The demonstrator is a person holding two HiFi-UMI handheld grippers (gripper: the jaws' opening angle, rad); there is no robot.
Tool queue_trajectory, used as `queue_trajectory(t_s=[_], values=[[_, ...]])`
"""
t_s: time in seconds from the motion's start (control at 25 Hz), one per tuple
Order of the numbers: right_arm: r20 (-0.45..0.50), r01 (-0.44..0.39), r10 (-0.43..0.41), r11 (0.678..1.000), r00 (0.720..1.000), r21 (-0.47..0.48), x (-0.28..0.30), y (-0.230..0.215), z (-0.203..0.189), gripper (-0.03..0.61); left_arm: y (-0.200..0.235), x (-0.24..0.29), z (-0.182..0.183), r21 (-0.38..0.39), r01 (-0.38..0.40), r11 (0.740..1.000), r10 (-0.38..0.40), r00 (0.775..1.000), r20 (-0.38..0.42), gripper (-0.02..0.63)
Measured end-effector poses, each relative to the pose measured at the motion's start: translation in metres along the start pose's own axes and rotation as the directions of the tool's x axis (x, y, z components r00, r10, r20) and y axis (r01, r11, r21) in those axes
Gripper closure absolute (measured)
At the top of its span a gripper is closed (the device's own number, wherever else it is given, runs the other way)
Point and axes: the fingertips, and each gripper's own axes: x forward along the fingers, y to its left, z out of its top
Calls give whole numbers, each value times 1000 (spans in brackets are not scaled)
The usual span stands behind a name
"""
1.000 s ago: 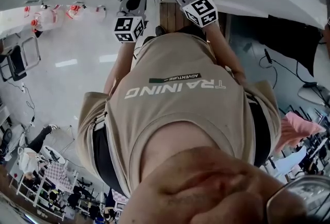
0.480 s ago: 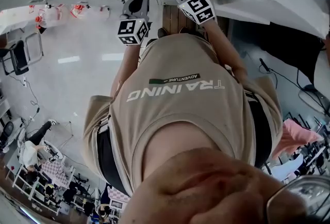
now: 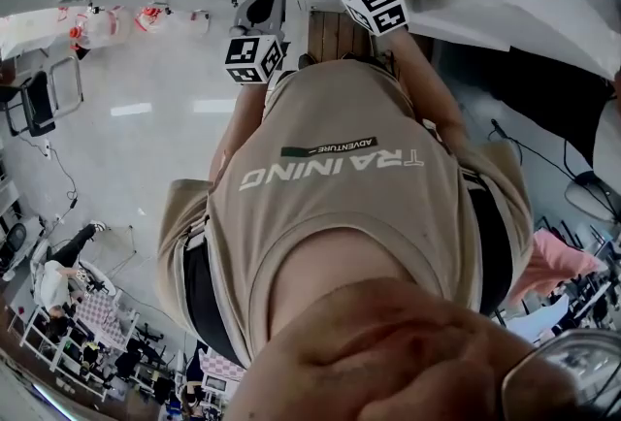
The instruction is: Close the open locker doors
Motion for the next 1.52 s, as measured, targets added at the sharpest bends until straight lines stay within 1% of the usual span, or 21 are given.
queue_trajectory(t_s=[0.24, 0.44, 0.64, 0.8, 1.0, 1.2, 1.28, 1.4, 1.52], values=[[-18, 21, -20, 1000, 1000, 21, 0, 2, -8, 563, -2, -5, -2, 13, 16, 1000, -16, 1000, -13, 614], [-19, 39, -38, 998, 999, 51, -12, 10, -16, 563, -5, -10, -11, 6, 51, 999, -50, 998, -37, 614], [-34, 88, -85, 992, 996, 92, -33, 21, -37, 563, -18, -9, -27, 1, 130, 991, -130, 989, -77, 614], [-54, 158, -152, 980, 987, 120, -60, 22, -59, 563, -36, -1, -39, 8, 218, 976, -216, 971, -101, 614], [-101, 272, -258, 945, 961, 180, -114, 17, -99, 563, -71, 14, -60, 34, 317, 948, -308, 938, -157, 614], [-171, 396, -362, 881, 916, 258, -183, 4, -151, 563, -120, 19, -81, 47, 398, 916, -379, 898, -222, 614], [-192, 434, -393, 857, 899, 279, -209, 0, -168, 563, -138, 17, -90, 48, 416, 908, -393, 886, -247, 614], [-228, 465, -411, 837, 882, 289, -242, -7, -195, 563, -166, 19, -103, 43, 428, 903, -401, 874, -273, 614], [-282, 470, -394, 832, 875, 296, -269, -11, -229, 563, -192, 20, -117, 36, 427, 903, -397, 865, -305, 614]])
